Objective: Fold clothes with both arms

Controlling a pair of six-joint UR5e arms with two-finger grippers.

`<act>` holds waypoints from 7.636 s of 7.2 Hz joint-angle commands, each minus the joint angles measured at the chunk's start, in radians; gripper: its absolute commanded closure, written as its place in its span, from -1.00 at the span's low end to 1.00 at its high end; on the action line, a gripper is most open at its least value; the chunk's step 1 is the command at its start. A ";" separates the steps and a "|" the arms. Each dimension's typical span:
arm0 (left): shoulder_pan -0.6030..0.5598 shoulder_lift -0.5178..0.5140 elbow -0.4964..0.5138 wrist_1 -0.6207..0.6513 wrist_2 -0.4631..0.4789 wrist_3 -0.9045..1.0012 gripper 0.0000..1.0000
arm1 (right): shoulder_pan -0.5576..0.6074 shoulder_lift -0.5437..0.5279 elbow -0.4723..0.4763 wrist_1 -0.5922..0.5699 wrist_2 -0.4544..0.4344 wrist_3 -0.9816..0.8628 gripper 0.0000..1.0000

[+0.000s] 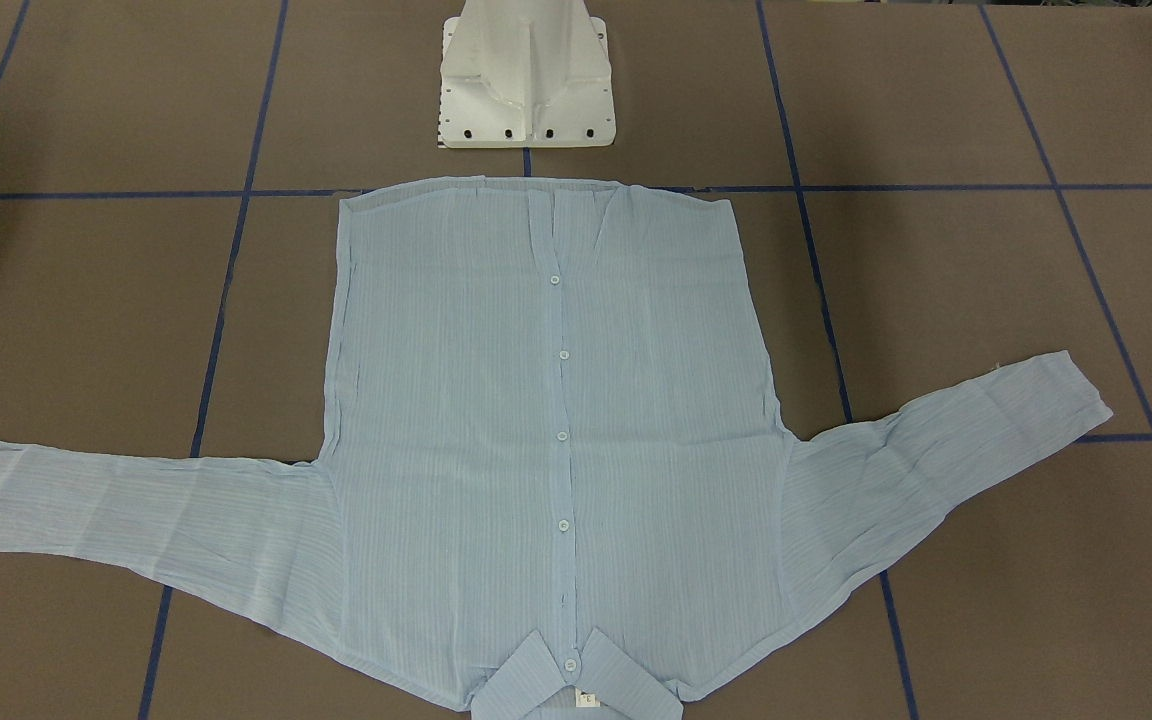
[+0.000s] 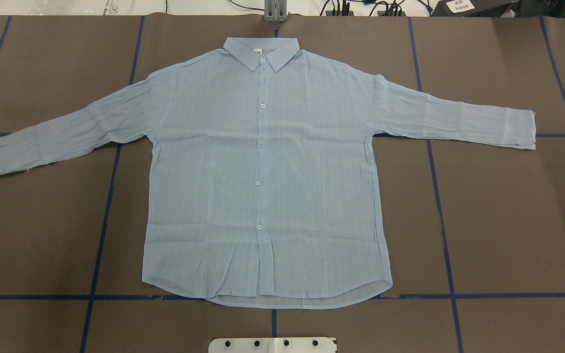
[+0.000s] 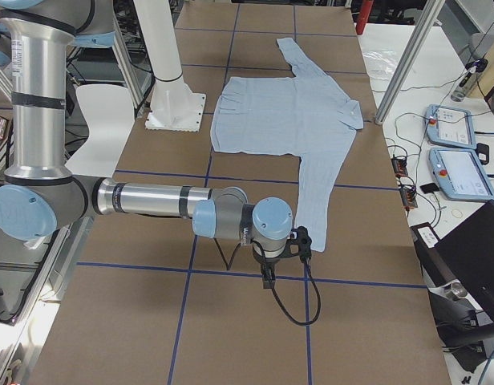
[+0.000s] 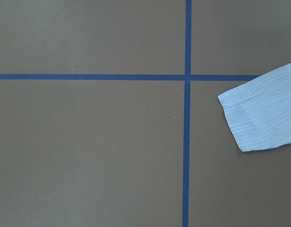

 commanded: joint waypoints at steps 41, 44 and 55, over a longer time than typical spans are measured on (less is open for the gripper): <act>0.011 -0.088 0.113 -0.396 -0.089 -0.012 -0.99 | -0.469 0.531 -0.244 0.629 0.179 0.844 1.00; 0.011 -0.087 0.123 -0.396 -0.089 -0.010 -0.99 | -0.682 0.788 -0.247 0.615 0.005 1.147 1.00; 0.011 -0.075 0.130 -0.394 -0.089 -0.008 -0.98 | -0.999 1.233 -0.731 0.592 -0.489 1.205 1.00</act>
